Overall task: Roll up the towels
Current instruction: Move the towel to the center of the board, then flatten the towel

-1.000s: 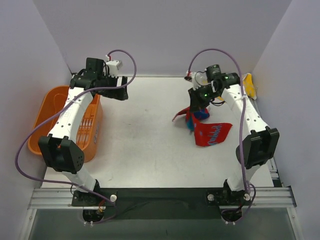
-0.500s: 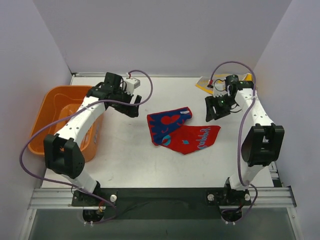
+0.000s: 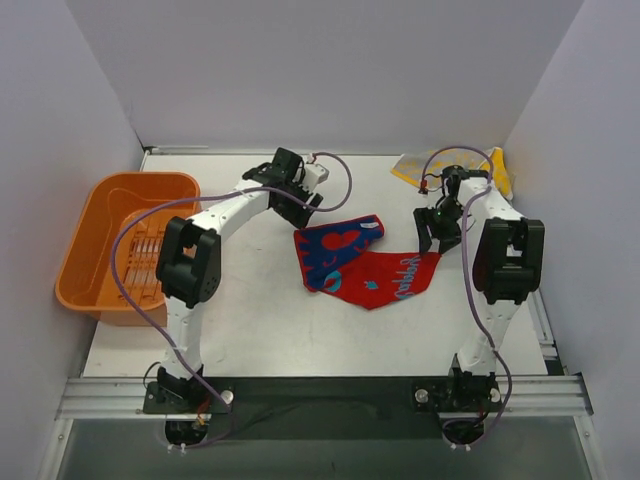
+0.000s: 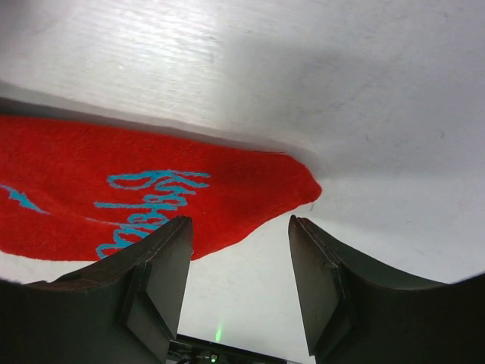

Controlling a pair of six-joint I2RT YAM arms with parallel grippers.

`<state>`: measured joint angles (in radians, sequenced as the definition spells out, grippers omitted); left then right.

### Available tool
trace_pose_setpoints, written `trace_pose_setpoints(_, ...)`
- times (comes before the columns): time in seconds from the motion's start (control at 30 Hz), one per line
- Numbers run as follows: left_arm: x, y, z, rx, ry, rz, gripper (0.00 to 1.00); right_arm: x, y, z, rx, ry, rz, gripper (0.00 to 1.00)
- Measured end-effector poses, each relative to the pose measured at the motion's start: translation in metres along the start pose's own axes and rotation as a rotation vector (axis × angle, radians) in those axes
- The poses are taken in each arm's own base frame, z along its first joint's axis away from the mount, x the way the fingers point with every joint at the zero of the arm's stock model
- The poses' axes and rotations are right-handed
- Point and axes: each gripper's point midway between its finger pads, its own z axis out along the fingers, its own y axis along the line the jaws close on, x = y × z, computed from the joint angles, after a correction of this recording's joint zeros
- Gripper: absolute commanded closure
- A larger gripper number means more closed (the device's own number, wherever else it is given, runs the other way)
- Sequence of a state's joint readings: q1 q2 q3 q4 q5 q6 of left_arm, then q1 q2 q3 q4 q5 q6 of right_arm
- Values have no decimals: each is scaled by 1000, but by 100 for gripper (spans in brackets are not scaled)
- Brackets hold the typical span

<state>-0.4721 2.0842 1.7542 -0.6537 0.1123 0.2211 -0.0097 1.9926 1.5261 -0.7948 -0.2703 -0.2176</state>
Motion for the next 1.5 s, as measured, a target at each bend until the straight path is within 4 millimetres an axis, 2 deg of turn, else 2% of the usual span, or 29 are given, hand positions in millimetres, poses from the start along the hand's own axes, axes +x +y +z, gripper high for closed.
trace_pose_setpoints(0.13,-7,-2,21,-18,2,45,24,2,-10,5,25,16,29,46)
trace_pose_setpoints(0.37,1,-12,35,-27,27,123,26,5,-17,12,41,40,45,48)
trace_pose_setpoints(0.6,35,-34,51,-17,107,220,41,11,-18,25,32,79,59,56)
trace_pose_setpoints(0.7,37,-32,52,-40,111,239,61,11,-18,25,32,79,67,68)
trace_pose_setpoints(0.73,38,-31,52,-45,114,241,74,11,-19,25,32,79,70,71)
trace_pose_setpoints(0.83,47,-28,50,-55,136,242,99,12,-20,26,31,83,71,87)
trace_pose_setpoints(0.87,51,-27,47,-56,143,241,100,12,-20,26,30,84,72,92)
trace_pose_setpoints(0.93,68,-27,37,-49,177,237,100,12,-21,27,29,86,74,100)
trace_pose_setpoints(1.0,94,-29,19,-38,228,232,100,13,-22,27,25,86,74,100)
trace_pose_setpoints(1.1,146,-39,-15,10,343,224,100,14,-24,26,8,84,70,100)
trace_pose_setpoints(1.17,178,-47,-38,50,426,219,89,14,-23,26,-15,79,59,100)
trace_pose_setpoints(1.2,190,-52,-50,74,463,213,75,15,-22,26,-27,78,51,100)
trace_pose_setpoints(1.23,195,-55,-57,95,482,207,66,16,-20,27,-41,78,42,100)
trace_pose_setpoints(1.3,196,-60,-66,134,484,169,54,18,-17,25,-65,81,25,99)
trace_pose_setpoints(1.33,193,-59,-70,152,476,143,46,19,-16,24,-76,80,16,91)
trace_pose_setpoints(1.37,188,-57,-73,168,459,107,44,20,-14,22,-85,80,9,82)
trace_pose_setpoints(1.4,178,-52,-75,177,431,73,43,21,-13,19,-95,78,7,63)
trace_pose_setpoints(1.5,134,-29,-80,166,303,-20,39,20,-10,10,-119,66,1,48)
